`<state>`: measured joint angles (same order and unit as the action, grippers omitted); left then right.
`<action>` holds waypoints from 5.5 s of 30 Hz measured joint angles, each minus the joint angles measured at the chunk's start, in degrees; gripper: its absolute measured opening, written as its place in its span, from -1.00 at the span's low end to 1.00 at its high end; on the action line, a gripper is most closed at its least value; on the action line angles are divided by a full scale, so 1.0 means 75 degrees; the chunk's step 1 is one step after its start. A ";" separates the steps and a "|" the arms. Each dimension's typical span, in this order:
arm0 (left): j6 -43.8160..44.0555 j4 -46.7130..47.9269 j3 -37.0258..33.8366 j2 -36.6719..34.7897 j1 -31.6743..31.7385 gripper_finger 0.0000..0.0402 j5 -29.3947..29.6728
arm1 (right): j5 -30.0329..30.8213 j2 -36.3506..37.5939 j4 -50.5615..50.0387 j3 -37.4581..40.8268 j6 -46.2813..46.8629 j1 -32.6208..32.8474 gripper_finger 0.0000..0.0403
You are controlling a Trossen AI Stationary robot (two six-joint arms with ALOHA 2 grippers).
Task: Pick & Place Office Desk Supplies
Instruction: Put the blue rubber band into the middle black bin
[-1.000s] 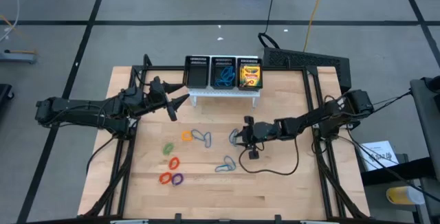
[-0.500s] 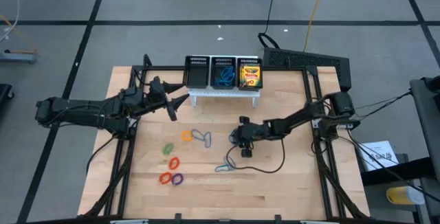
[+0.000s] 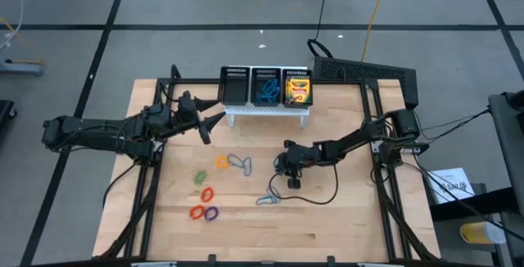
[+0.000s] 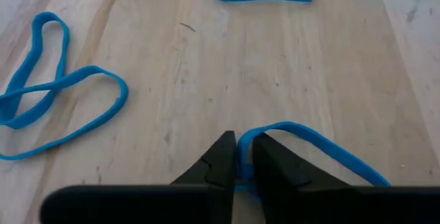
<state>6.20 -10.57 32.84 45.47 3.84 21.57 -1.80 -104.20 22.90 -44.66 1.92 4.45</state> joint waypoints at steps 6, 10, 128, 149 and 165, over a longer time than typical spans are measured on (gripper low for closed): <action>0.0002 0.0000 0.0000 0.0000 0.0000 0.21 0.0002 | 0.0012 0.0229 -0.0013 0.0009 -0.0214 0.0006 -0.99; 0.0002 0.0000 0.0000 0.0000 0.0000 0.21 0.0002 | 0.0012 0.0484 -0.0020 0.0009 -0.0368 0.0006 -0.97; 0.0002 -0.0023 0.0000 0.0003 0.0003 0.21 0.0005 | -0.0849 0.1574 -0.1268 -0.3092 -0.0831 -0.3815 -0.14; 0.0107 -0.0052 0.0000 0.0003 0.0000 0.21 -0.0587 | -0.1393 0.4350 -0.2812 -0.1758 -0.0967 -0.2799 -0.23; 0.0940 -0.0071 0.0003 0.1167 -0.0363 0.21 -0.2728 | -0.1386 0.6232 0.1057 0.2470 -0.0712 -0.0925 -0.23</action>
<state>13.25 -11.10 32.86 54.23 1.11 1.11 -12.20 -57.46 30.83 -26.14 -3.42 -2.49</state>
